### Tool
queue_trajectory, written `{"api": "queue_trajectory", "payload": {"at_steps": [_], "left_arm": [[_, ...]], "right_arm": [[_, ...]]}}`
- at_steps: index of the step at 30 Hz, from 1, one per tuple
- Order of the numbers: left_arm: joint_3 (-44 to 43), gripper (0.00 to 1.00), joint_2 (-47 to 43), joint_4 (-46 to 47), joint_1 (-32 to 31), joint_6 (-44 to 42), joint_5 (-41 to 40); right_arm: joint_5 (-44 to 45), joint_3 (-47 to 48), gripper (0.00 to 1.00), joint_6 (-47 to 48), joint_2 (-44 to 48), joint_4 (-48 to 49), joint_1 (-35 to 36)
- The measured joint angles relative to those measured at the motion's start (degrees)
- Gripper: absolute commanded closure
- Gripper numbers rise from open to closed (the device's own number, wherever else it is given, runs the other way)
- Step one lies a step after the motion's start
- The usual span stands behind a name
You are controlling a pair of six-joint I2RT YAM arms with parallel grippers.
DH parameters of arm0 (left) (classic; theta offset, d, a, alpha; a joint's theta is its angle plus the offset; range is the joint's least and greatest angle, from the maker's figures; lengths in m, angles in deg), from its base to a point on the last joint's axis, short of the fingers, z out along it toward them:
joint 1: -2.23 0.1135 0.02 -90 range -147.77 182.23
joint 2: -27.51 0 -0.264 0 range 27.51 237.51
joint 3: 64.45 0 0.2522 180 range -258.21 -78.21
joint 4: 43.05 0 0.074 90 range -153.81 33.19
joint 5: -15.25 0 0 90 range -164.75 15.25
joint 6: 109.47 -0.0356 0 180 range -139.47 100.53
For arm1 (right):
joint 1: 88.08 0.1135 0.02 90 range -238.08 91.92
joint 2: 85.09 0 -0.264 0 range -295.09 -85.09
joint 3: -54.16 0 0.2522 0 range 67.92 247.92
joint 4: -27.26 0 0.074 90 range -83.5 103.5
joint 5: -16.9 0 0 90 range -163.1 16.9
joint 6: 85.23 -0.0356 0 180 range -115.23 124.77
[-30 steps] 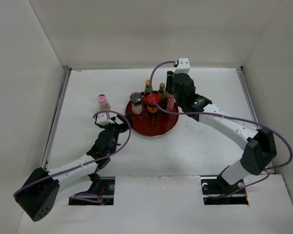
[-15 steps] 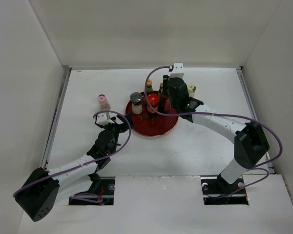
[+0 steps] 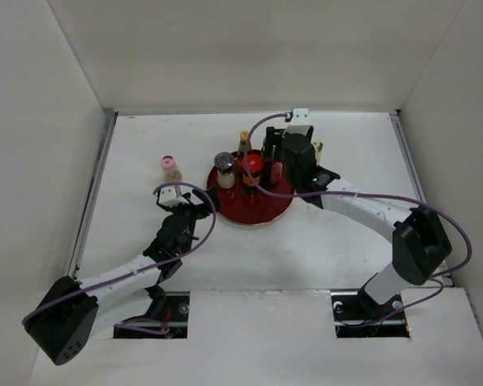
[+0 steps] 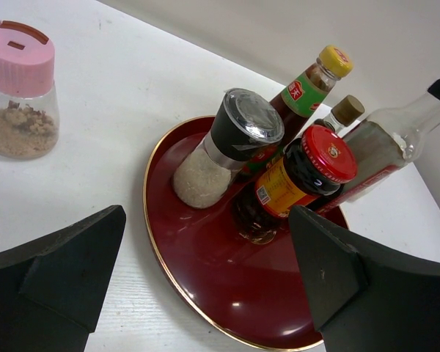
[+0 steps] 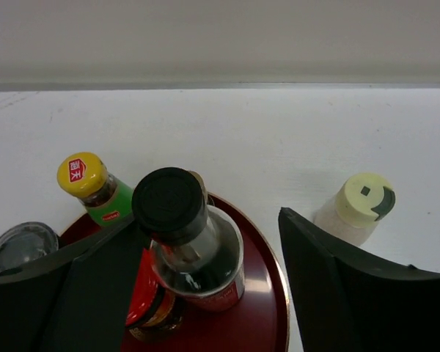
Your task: Organize the condiment bottles
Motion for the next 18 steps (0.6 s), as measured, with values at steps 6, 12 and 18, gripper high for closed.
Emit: {"api": "queue_trajectory", "payload": {"at_steps": [6, 12, 18], "left_arm": [[0.0, 0.05, 0.0, 0.0, 0.0, 0.0, 0.0], [0.0, 0.05, 0.2, 0.0, 0.0, 0.0, 0.0], [0.0, 0.05, 0.3, 0.0, 0.0, 0.0, 0.0]], "right_arm": [[-2.4, -7.2, 0.11, -1.7, 12.4, -0.1, -1.6], [-6.8, -11.5, 0.09, -6.9, 16.0, 1.4, -12.5], [-11.2, -9.7, 0.05, -9.1, 0.8, -1.0, -19.9]]}}
